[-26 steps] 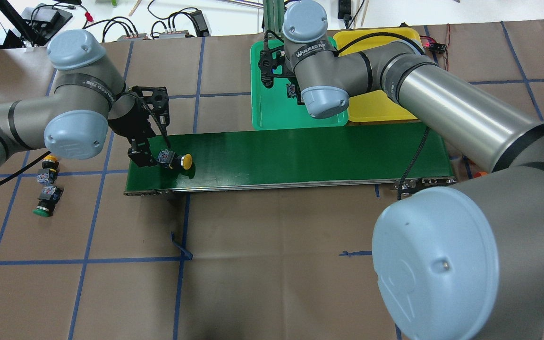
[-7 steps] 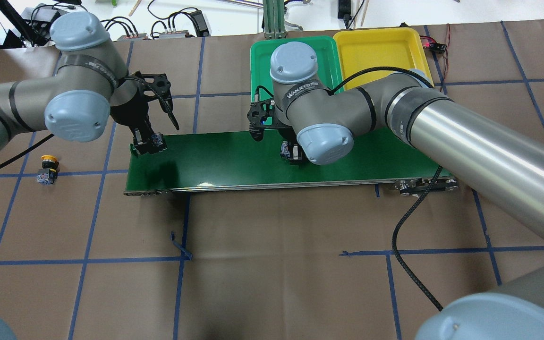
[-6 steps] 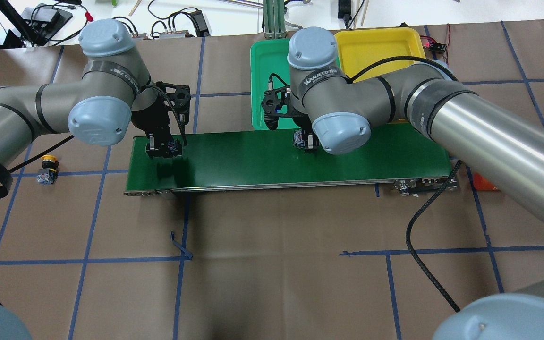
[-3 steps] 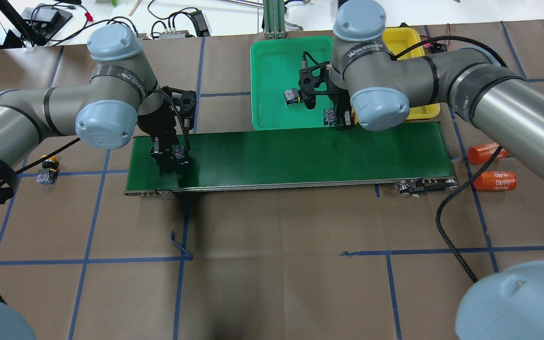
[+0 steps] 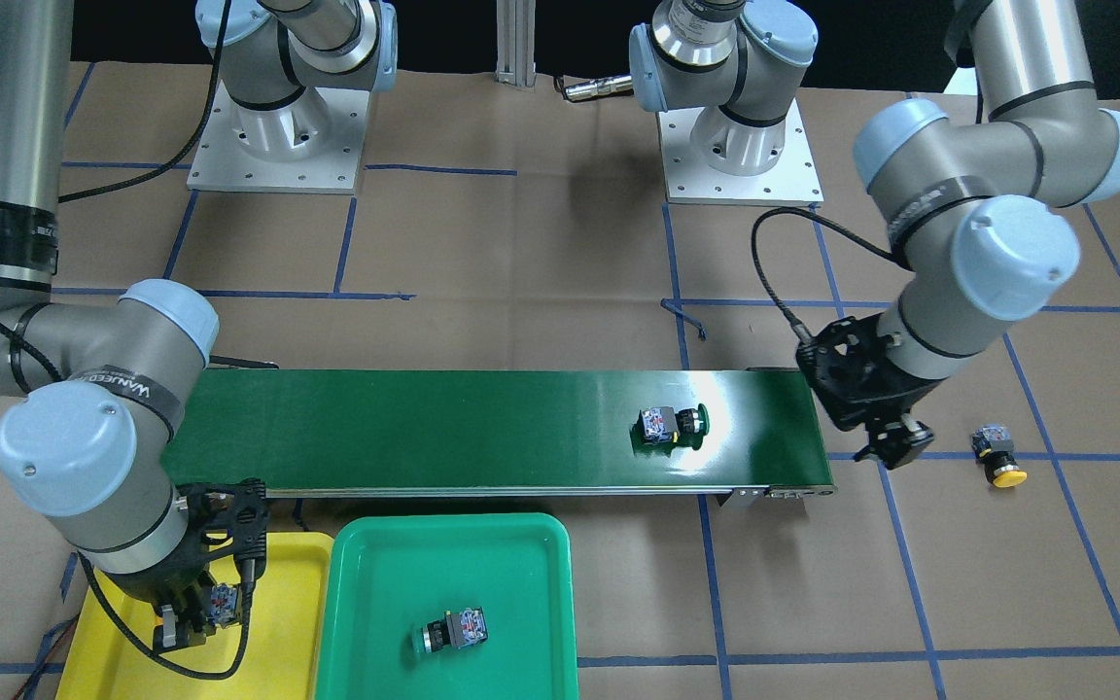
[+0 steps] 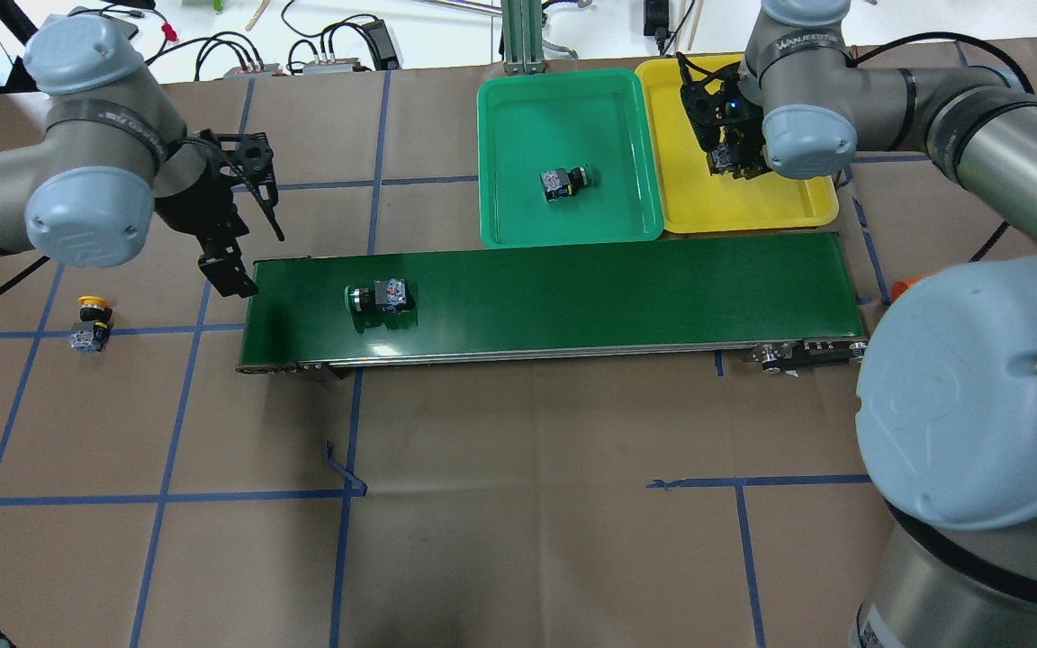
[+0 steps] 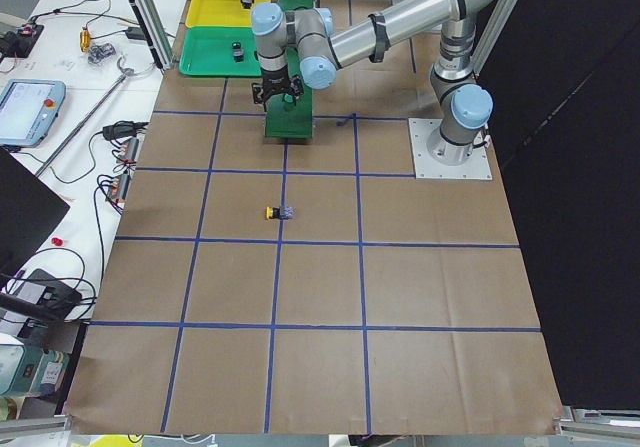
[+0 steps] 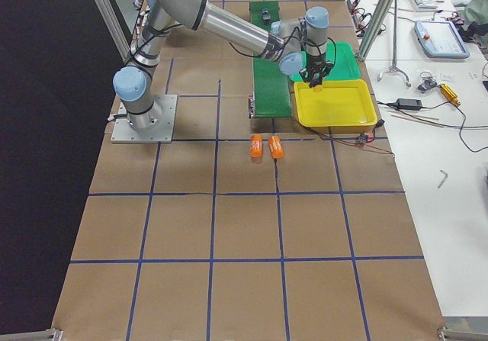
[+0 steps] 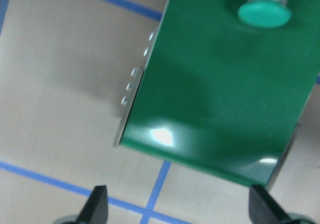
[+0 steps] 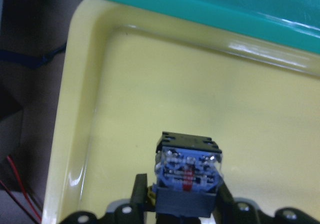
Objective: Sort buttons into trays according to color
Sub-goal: 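Release the yellow button in the yellow tray while left grasps a yellow button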
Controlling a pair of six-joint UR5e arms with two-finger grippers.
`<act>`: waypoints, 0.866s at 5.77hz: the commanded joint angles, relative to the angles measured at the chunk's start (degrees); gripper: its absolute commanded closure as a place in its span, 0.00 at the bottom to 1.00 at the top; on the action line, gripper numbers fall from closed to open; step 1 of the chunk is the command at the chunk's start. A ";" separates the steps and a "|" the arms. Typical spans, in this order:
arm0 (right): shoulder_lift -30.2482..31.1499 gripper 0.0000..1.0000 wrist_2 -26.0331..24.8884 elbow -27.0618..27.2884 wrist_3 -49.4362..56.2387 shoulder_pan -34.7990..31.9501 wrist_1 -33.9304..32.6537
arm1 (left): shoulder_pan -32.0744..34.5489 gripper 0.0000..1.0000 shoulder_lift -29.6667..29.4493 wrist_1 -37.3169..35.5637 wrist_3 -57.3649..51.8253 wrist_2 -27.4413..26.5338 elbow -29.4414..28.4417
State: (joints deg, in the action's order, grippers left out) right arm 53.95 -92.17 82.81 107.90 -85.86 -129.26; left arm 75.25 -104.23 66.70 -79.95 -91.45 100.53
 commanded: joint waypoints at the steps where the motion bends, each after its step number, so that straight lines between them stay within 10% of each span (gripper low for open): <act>1: 0.19 0.00 0.05 -0.89 -0.49 0.70 0.59 | -11.82 0.02 -1.32 -0.08 5.91 -0.31 -0.07; 5: 10.72 0.00 0.06 -0.64 -21.84 -8.23 13.98 | -22.52 0.02 -15.57 -10.81 27.40 0.39 -3.16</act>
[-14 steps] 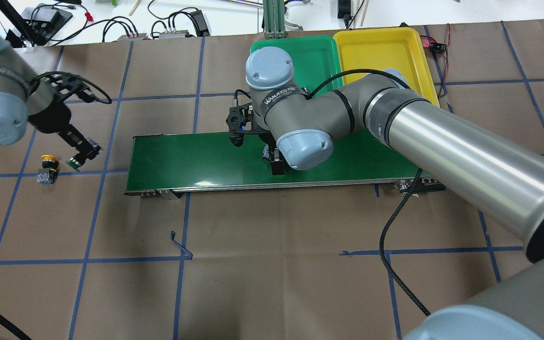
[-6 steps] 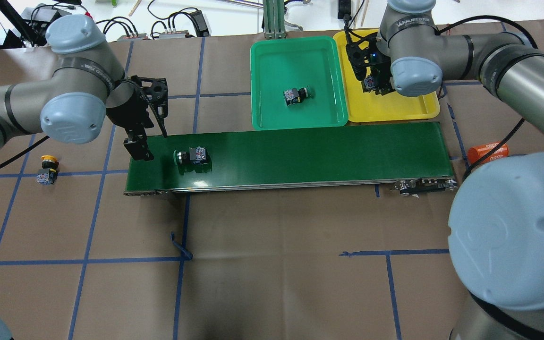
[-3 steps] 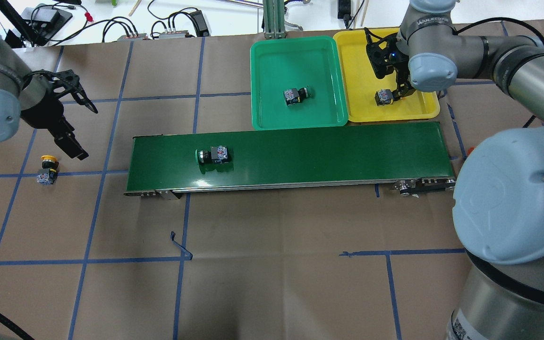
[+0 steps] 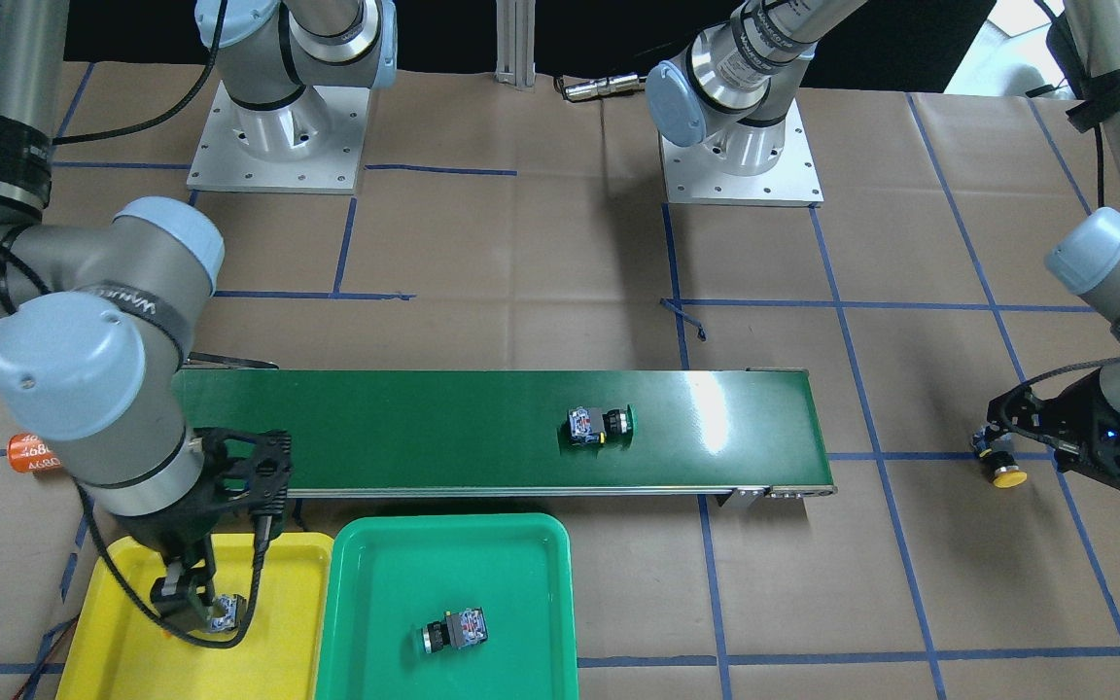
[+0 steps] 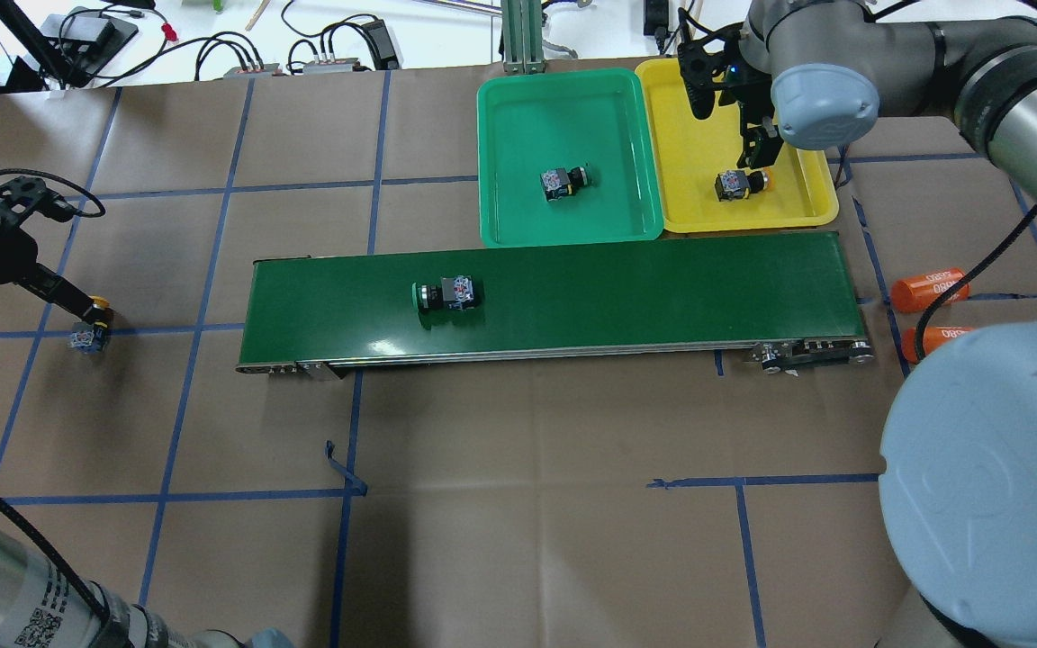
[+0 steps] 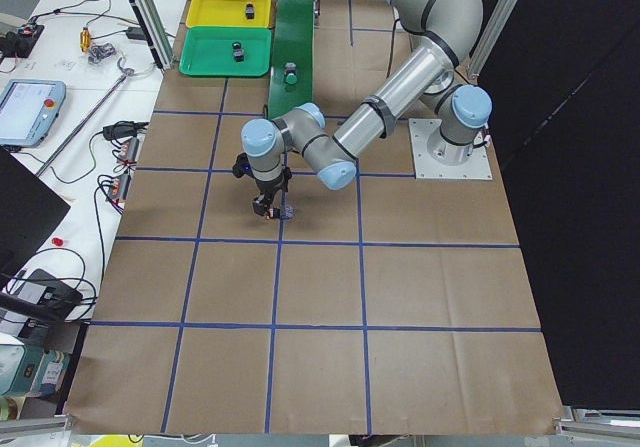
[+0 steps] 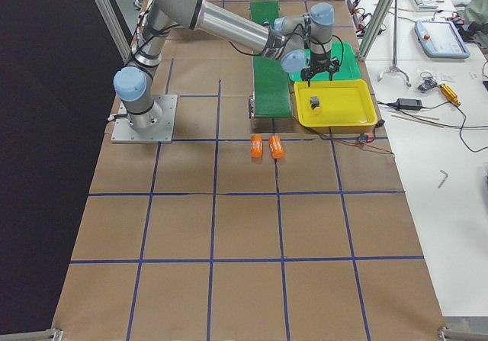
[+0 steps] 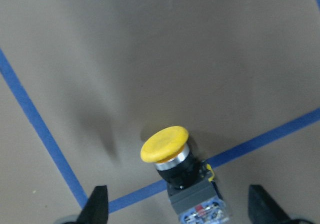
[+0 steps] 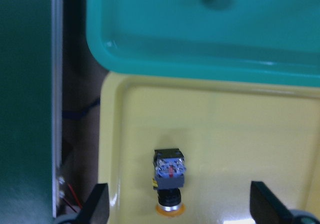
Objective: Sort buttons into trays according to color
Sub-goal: 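Release the yellow button in the yellow tray while left grasps a yellow button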
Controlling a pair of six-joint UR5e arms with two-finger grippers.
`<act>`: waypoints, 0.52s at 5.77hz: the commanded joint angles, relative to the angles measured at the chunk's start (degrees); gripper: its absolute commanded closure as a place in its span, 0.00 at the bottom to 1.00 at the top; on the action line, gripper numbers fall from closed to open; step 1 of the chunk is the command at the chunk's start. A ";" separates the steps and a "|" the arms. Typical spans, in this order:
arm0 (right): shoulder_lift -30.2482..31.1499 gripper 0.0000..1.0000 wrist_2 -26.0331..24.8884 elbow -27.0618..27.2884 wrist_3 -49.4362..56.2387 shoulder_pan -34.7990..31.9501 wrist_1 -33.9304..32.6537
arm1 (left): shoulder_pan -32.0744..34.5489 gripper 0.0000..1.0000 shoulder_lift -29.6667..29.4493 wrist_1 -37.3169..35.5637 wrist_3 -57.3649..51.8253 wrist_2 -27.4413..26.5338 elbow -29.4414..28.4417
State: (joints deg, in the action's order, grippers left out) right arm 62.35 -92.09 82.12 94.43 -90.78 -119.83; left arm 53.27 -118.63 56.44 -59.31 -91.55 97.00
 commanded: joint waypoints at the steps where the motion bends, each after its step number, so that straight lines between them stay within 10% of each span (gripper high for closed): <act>1: 3.73 0.00 -0.37 0.32 -16.39 -8.83 8.52 | -0.36 0.03 -2.74 -0.37 10.93 0.58 0.65; 2: 4.27 0.00 -0.11 1.45 -23.17 -12.97 10.30 | -0.27 0.13 -2.58 0.76 10.97 0.59 1.26; 3: 5.23 0.00 -0.11 4.07 -26.37 -16.32 10.32 | -0.27 0.69 -2.05 0.86 10.88 0.32 1.18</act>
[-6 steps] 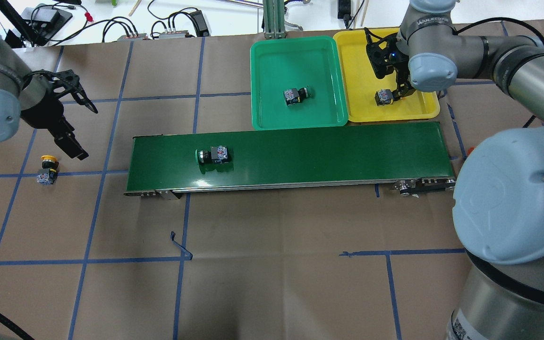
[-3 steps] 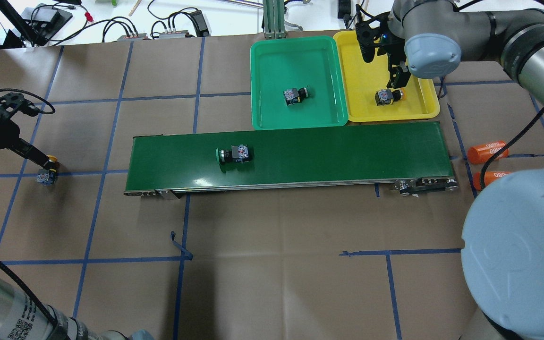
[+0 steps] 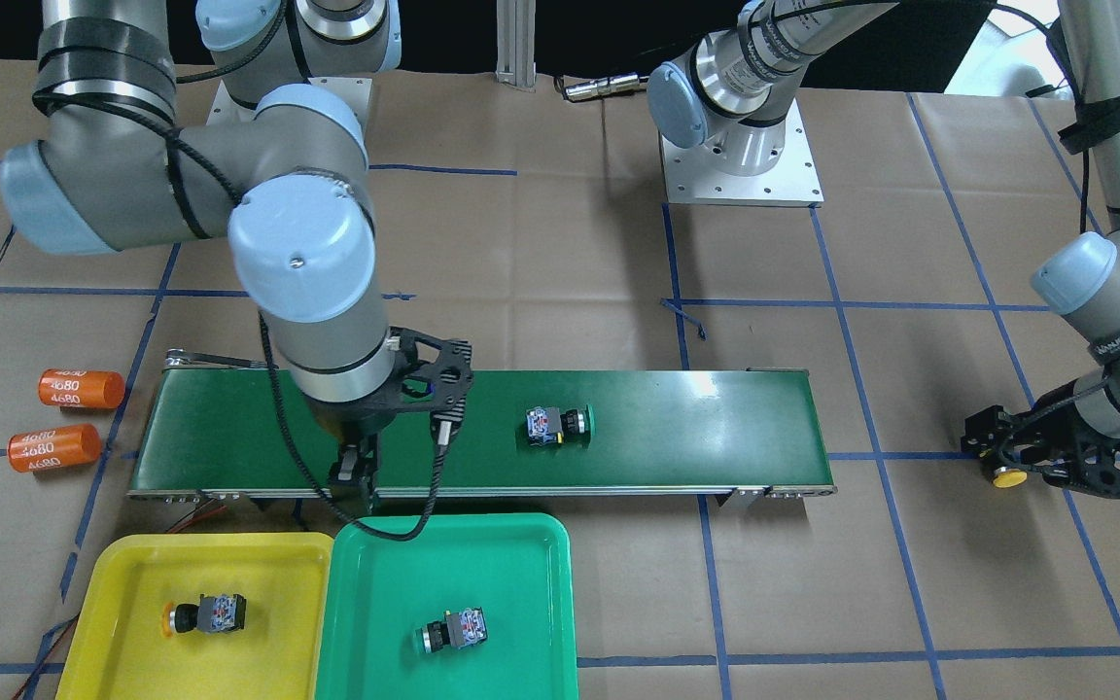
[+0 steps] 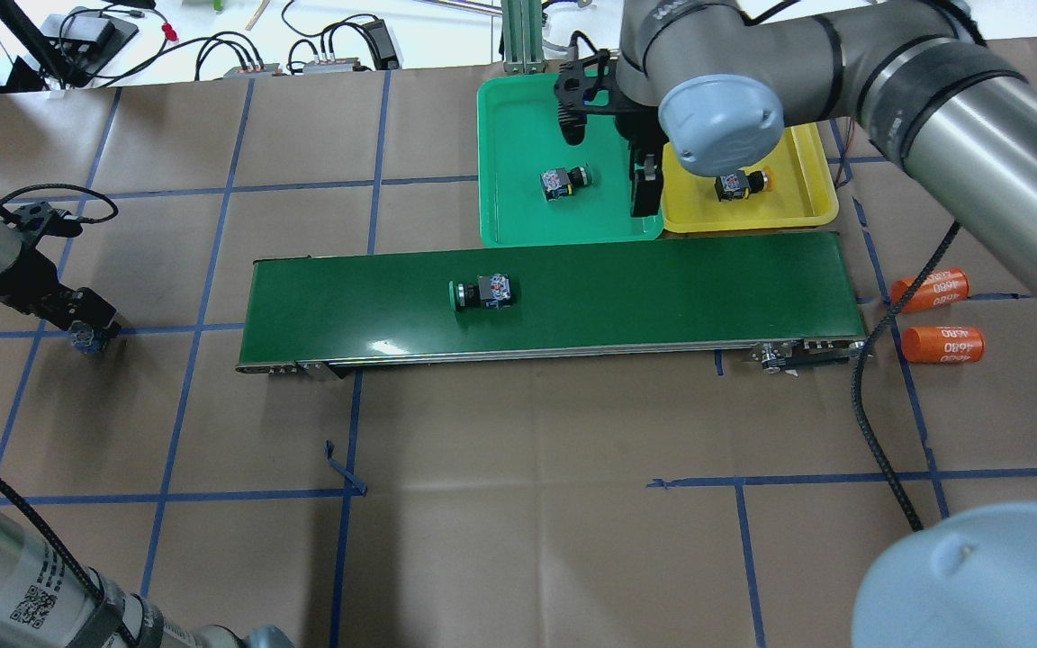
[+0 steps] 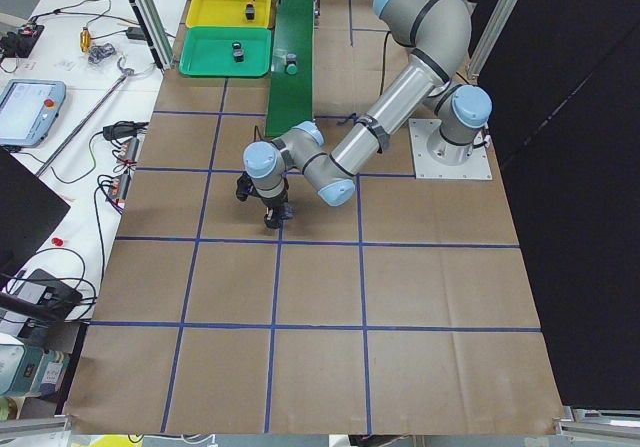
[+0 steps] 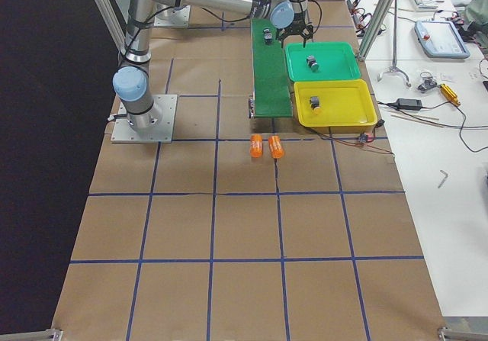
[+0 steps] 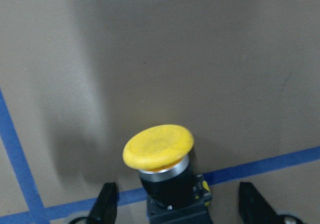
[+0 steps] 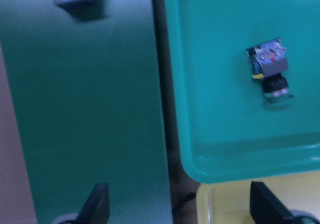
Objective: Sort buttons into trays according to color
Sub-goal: 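Grasp belt's green button with right while left sets yellow button on belt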
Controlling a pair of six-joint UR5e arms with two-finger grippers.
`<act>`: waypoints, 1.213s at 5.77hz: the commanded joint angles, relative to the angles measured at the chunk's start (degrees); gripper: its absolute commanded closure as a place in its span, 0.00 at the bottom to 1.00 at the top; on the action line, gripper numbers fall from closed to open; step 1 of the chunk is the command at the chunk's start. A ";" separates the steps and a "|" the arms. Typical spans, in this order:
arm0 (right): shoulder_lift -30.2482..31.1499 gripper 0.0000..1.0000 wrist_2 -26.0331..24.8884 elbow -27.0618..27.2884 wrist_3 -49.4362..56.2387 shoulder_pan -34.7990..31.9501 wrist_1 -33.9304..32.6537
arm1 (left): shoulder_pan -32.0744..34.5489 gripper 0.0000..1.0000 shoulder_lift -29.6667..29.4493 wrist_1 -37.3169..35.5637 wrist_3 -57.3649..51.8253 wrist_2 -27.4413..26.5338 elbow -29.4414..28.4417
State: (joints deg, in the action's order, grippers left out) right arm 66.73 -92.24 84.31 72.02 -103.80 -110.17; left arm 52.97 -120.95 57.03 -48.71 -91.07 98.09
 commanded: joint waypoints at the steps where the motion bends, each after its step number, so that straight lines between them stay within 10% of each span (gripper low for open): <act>1: 2.08 0.00 0.21 6.00 -4.78 -5.34 -0.74 | 0.20 0.95 1.06 0.63 -0.24 -0.16 -0.18; 4: 1.57 0.00 0.30 12.62 -3.91 -7.11 -16.91 | 11.65 1.00 15.41 17.77 -2.17 4.50 0.34; 7: 0.59 0.00 -0.40 18.59 8.37 -2.49 -17.89 | 32.05 0.99 18.21 17.87 -18.89 3.89 4.54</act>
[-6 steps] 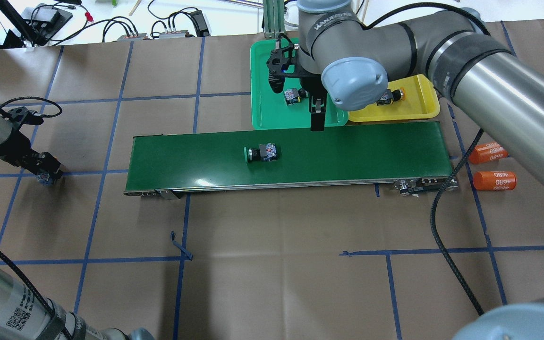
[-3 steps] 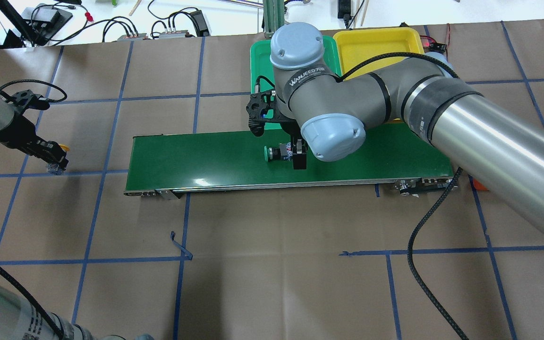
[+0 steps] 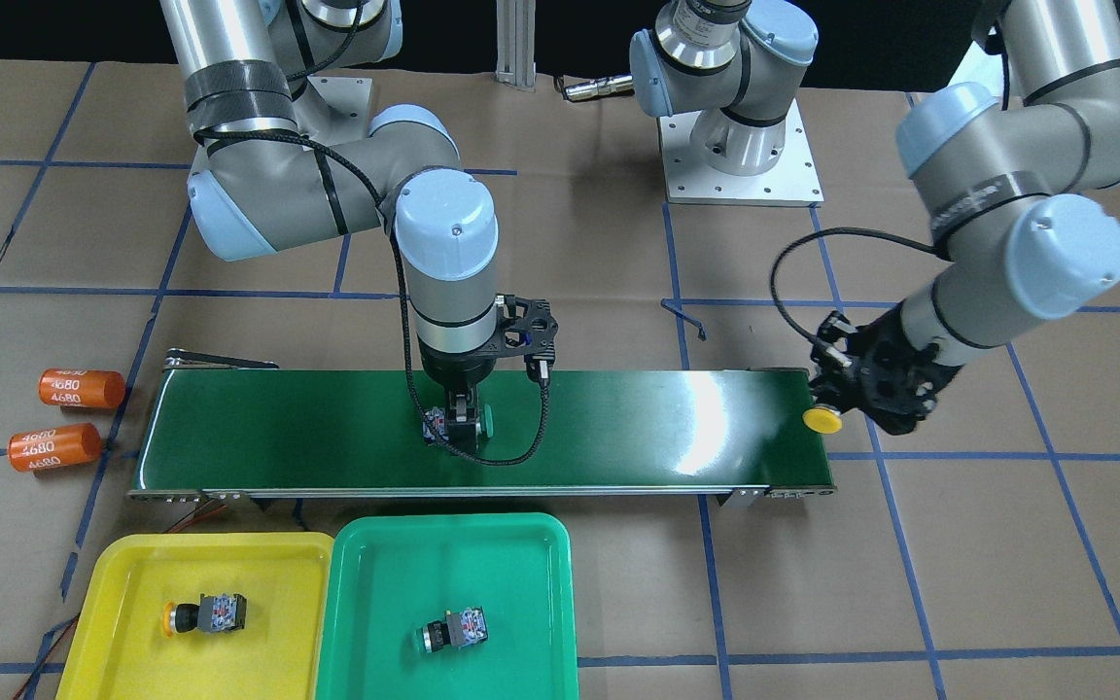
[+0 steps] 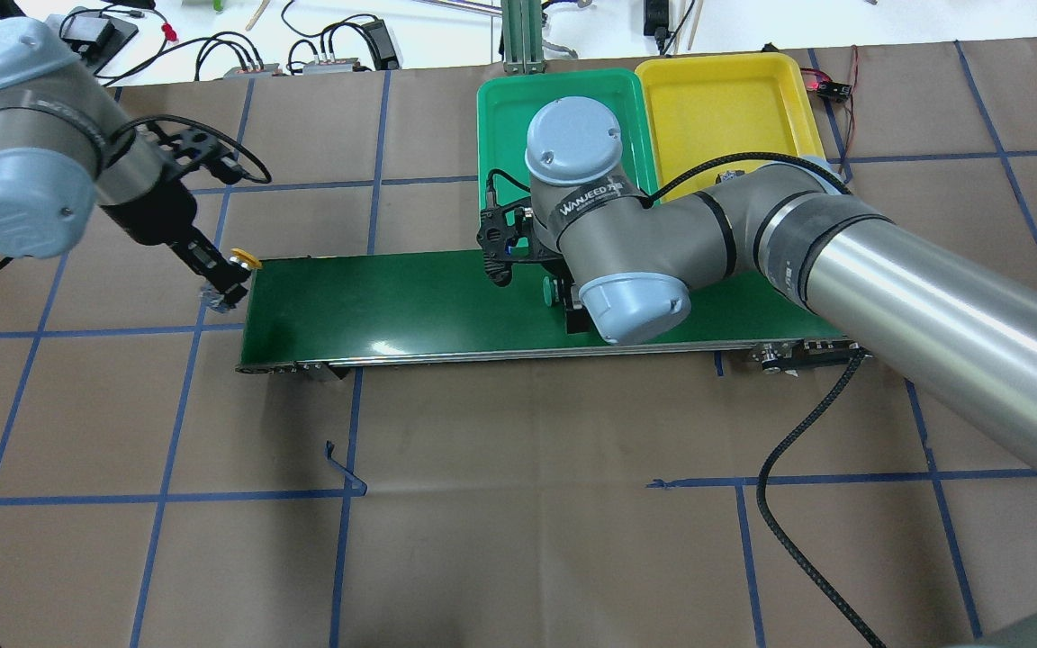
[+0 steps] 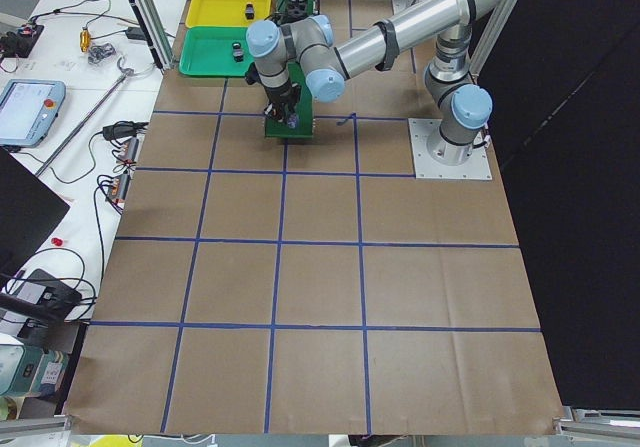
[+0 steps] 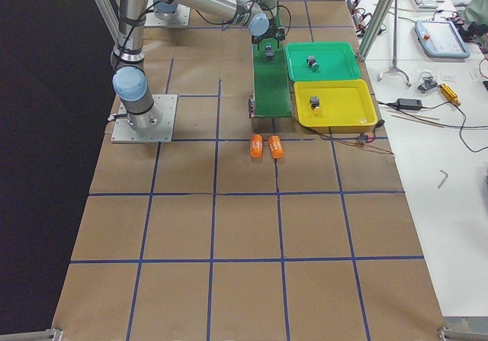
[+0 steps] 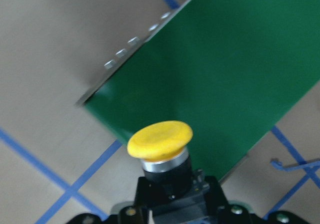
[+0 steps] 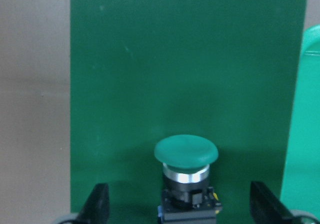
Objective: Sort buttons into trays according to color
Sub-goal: 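Grasp belt's green button with right while left sets yellow button on belt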
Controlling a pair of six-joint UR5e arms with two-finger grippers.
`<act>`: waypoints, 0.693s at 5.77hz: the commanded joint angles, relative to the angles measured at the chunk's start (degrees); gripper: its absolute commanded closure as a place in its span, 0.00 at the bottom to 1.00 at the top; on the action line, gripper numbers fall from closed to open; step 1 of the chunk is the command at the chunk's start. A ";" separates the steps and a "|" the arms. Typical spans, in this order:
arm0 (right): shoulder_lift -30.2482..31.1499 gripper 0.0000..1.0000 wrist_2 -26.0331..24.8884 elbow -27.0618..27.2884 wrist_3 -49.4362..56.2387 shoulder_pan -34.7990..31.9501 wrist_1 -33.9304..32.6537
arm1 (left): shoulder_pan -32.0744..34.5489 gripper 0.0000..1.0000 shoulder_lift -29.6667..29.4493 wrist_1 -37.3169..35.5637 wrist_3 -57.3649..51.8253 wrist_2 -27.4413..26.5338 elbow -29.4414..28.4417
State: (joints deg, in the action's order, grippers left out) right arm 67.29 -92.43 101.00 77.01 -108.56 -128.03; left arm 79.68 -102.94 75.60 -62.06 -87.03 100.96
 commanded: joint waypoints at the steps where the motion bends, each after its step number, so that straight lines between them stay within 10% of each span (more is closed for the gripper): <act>1: 0.64 0.00 0.23 3.66 3.49 4.91 -0.03 | 7.66 0.94 -0.15 -5.42 -17.18 -1.55 2.04; 3: 0.91 0.70 -0.12 3.33 4.37 6.78 0.06 | 10.48 0.92 -4.18 -12.74 -29.31 -1.39 2.40; 4: 1.26 0.85 -0.21 3.06 4.72 7.22 -0.11 | 13.10 0.87 -4.54 -12.93 -28.99 -1.83 2.57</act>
State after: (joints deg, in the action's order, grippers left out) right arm 68.28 -92.53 104.29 81.34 -101.90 -128.02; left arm 90.44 -106.69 63.65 -89.80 -88.56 103.38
